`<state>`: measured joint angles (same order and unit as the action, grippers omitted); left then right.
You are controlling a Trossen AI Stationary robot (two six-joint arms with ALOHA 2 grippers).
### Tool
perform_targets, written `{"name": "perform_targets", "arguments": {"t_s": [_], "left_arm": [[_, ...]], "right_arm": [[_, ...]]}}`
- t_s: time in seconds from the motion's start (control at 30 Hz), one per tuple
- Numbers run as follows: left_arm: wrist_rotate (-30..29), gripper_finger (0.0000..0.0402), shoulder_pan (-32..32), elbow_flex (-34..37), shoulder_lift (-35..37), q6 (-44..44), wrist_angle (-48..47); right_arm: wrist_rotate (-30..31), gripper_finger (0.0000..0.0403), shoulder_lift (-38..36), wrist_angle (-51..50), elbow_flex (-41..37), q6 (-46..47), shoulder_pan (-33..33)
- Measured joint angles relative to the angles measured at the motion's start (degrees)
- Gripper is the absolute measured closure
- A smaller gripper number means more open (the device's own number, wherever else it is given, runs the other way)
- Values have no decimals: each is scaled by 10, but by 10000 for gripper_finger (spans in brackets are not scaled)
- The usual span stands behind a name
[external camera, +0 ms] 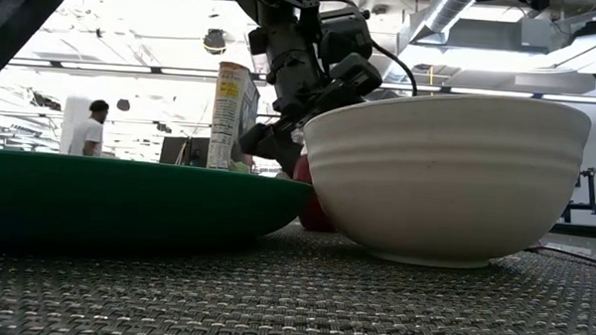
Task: Arrange a breakfast setting
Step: Put the apple on the black placemat at the top right of the green plate, then return to Home Position
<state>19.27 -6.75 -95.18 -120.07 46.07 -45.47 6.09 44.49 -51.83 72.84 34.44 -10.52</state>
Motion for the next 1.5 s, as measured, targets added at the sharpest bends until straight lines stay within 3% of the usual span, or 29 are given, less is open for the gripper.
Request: {"name": "perform_targets", "arguments": {"t_s": [0.27,0.97,1.37,1.5], "left_arm": [[13,88,-8,0,0,-18,-2],[25,53,-16,0,10,-23,-7],[15,53,-24,0,106,-34,-20],[43,53,-33,0,175,-46,-16]], "right_arm": [[-1,67,0,0,0,0,0],[-1,67,0,0,0,1,0],[-1,67,0,63,0,1,0],[-34,67,-8,108,24,-63,0]]}}
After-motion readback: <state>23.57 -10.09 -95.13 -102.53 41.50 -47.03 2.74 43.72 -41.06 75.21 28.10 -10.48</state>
